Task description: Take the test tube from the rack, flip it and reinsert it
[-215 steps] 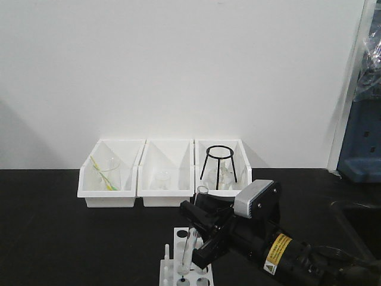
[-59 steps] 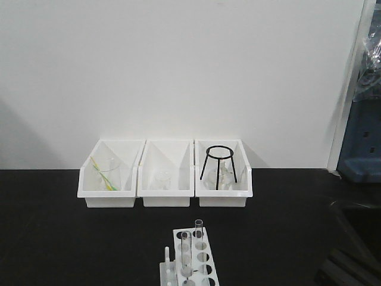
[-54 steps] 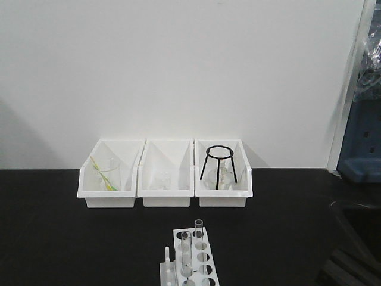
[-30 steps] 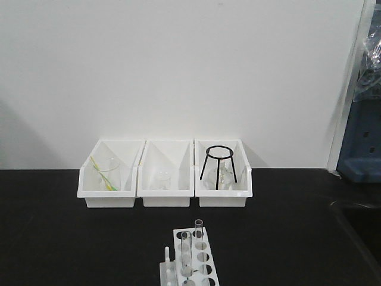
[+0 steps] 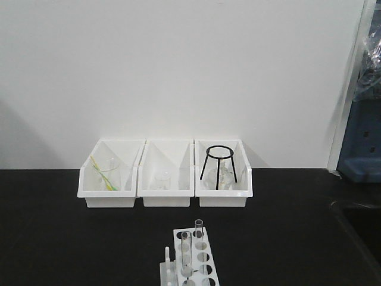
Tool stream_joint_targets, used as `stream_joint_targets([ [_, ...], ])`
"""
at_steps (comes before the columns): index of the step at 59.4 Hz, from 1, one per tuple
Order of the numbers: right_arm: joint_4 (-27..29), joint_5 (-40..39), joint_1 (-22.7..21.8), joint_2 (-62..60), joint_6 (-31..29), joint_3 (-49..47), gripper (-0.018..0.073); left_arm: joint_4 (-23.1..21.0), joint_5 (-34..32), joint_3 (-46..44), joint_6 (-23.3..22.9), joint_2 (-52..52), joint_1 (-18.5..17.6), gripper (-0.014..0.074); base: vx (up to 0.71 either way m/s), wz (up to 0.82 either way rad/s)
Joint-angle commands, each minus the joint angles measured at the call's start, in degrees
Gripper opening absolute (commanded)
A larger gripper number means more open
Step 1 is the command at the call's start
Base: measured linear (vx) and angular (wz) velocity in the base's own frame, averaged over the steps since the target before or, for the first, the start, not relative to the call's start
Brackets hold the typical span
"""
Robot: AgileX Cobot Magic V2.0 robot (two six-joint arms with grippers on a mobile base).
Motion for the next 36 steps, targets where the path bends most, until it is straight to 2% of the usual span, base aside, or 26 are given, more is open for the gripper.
stream_joint_targets([
  [1, -0.7, -3.6, -0.4, -1.0, -0.8, 0.2, -0.0011, 0.0, -4.7, -0.3, -0.1, -0.4, 0.0, -0.0006, 0.00, 0.00],
  [36, -0.6, -3.0, -0.4, -0.9, -0.8, 0.2, -0.0011, 0.0, -4.7, -0.3, -0.1, -0.4, 0.0, -0.0006, 0.00, 0.00],
])
